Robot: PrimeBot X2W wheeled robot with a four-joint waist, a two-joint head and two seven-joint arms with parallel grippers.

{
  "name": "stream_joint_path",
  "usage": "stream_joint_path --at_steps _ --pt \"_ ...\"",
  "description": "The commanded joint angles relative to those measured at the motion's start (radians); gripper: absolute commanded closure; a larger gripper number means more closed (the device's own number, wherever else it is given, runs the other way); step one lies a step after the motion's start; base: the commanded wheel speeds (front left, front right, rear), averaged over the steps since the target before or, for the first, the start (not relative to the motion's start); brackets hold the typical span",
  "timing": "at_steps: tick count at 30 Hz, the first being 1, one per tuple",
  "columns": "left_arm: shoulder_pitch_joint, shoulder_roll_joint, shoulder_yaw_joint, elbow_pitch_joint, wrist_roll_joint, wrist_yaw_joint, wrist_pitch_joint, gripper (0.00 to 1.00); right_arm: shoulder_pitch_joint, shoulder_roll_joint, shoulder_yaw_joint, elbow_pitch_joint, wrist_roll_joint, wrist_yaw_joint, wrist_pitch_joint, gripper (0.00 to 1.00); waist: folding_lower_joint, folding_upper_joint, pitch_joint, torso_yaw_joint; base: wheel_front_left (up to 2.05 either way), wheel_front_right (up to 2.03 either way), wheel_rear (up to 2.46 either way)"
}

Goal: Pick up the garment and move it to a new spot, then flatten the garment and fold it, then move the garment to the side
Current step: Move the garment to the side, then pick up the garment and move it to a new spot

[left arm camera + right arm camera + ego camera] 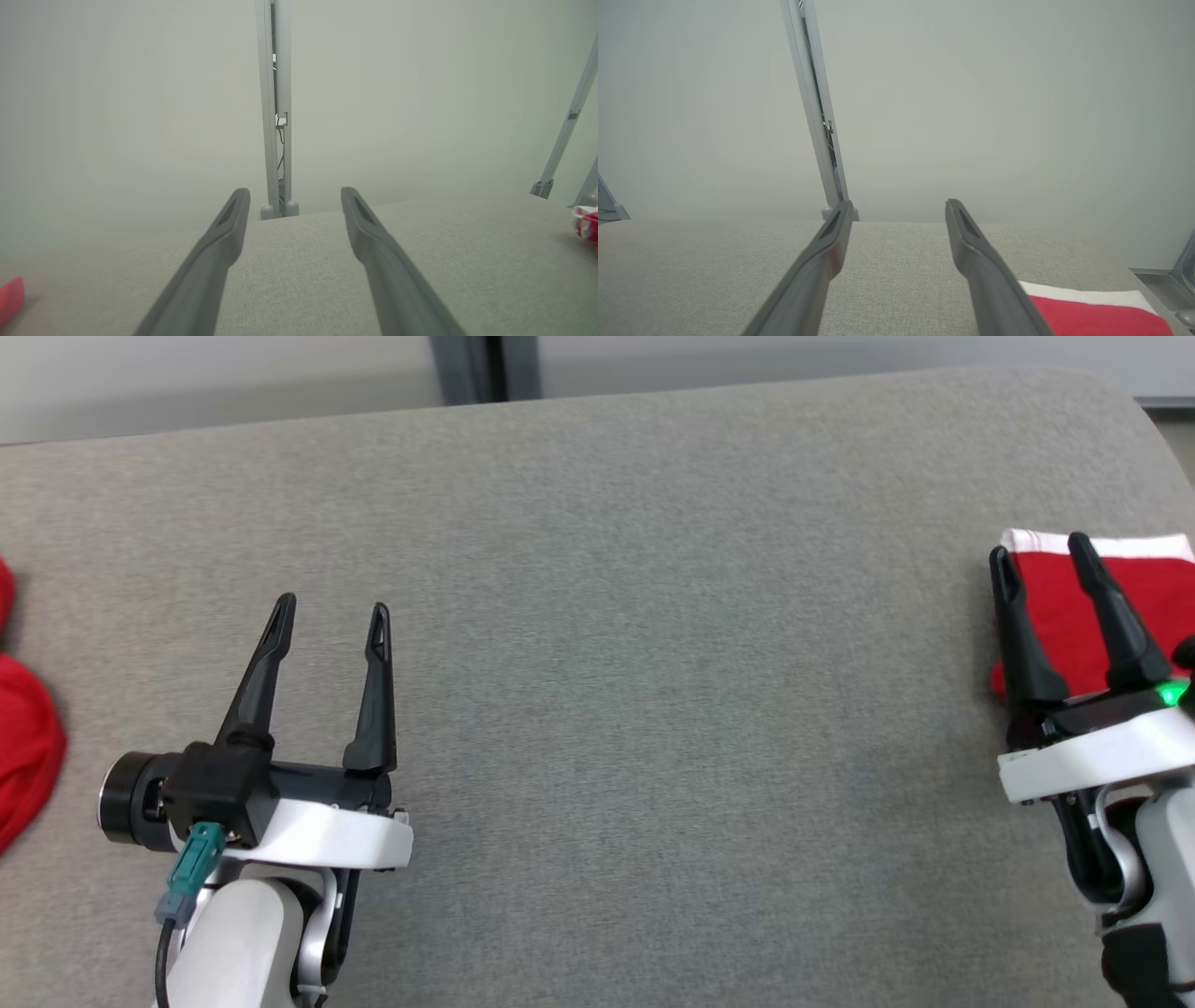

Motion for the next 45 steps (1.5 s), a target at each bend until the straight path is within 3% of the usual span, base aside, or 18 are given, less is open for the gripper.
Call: stream_joint_path --at_steps 1,8,23,33,45 --pt "0.013 0.005 0.006 -0.002 -0.005 0.007 -0.006 0.0 0.02 0.009 -0.007 -0.007 0.0 0.0 -0.002 0.0 -0.0001 0.0 -0.029 0.034 0.0 0.0 0.0" --pt "0.081 0.008 0.031 0.007 -0.023 0.03 -0.014 0.0 0.118 0.081 -0.052 -0.04 -0.082 0.0 0.016 0.0 -0.0001 0.0 -0.094 0.098 0.0 0.0 0.0" --pt "0.18 0.033 0.012 0.035 -0.034 0.016 -0.005 0.0 0.353 0.182 -0.172 -0.18 -0.185 0.0 0.101 0.0 -0.0001 0.0 -0.195 0.11 0.0 0.0 0.0" --pt "0.224 0.043 -0.008 0.044 -0.05 0.011 0.023 0.0 0.44 0.212 -0.216 -0.278 -0.222 0.0 0.157 0.0 -0.0001 0.0 -0.236 0.105 0.0 0.0 0.0" --pt "0.218 0.043 -0.017 0.056 -0.053 0.014 0.022 0.0 0.458 0.225 -0.227 -0.297 -0.23 0.0 0.178 0.0 -0.0001 0.0 -0.24 0.104 0.0 0.0 0.0"
